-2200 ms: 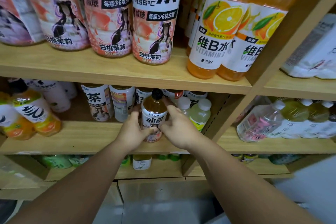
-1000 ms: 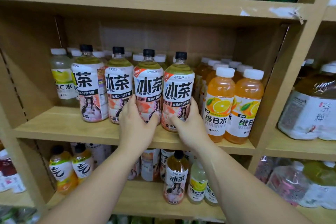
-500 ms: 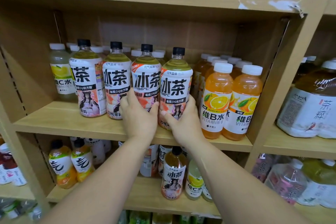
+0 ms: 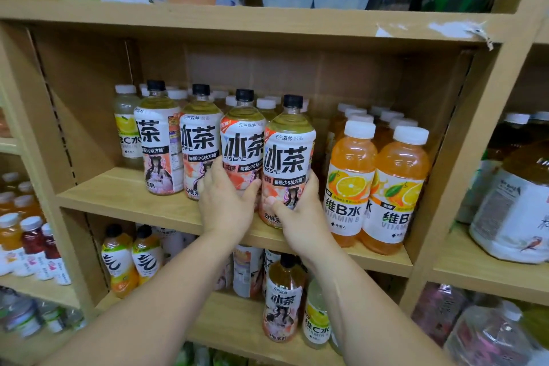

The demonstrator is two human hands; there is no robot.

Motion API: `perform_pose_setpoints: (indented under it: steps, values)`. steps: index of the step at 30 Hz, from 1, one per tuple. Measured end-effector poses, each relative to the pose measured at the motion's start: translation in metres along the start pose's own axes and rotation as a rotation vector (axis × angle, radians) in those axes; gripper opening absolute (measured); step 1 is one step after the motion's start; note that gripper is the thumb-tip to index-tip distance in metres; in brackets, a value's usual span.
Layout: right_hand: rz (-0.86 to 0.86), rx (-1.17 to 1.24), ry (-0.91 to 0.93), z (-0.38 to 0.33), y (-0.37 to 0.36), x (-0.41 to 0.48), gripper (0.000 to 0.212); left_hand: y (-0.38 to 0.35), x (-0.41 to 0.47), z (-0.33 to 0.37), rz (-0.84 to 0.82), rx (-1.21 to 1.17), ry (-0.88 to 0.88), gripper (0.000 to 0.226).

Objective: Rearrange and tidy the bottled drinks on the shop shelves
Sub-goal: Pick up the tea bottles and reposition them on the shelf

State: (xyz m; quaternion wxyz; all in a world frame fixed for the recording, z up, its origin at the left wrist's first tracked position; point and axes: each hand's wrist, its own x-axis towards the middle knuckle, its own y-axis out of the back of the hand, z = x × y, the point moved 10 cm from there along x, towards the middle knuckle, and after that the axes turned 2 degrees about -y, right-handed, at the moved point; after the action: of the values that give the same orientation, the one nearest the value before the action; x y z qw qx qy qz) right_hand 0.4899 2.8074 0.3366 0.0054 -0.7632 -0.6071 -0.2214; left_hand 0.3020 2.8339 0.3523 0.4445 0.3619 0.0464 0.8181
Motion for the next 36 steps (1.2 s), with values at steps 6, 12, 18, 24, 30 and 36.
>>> perform_pose_setpoints:
  steps: [6, 12, 18, 24, 30, 36]
  values:
    - [-0.059, 0.024, 0.02, 0.002, -0.001, 0.003, 0.088, 0.023, -0.014, -0.006, -0.019, -0.055, -0.018, 0.075]
    - [-0.062, 0.017, 0.056, 0.0, 0.0, 0.001, 0.088, 0.033, -0.018, -0.007, -0.156, -0.315, 0.041, 0.062]
    - [-0.034, 0.044, 0.056, -0.003, 0.002, -0.001, 0.087, 0.036, -0.013, -0.002, -0.242, -0.454, 0.091, 0.072]
    - [-0.036, -0.033, 0.094, -0.006, -0.005, -0.004, 0.085, 0.064, -0.03, 0.008, -0.291, -0.48, 0.031, 0.063]
    - [0.029, -0.12, 0.09, -0.009, -0.007, -0.01, 0.086, 0.101, -0.041, -0.011, -0.308, -0.539, 0.03, 0.07]
    - [0.153, -0.188, 0.043, -0.014, -0.007, -0.018, 0.087, 0.133, -0.042, -0.059, -0.392, -0.568, 0.022, 0.067]
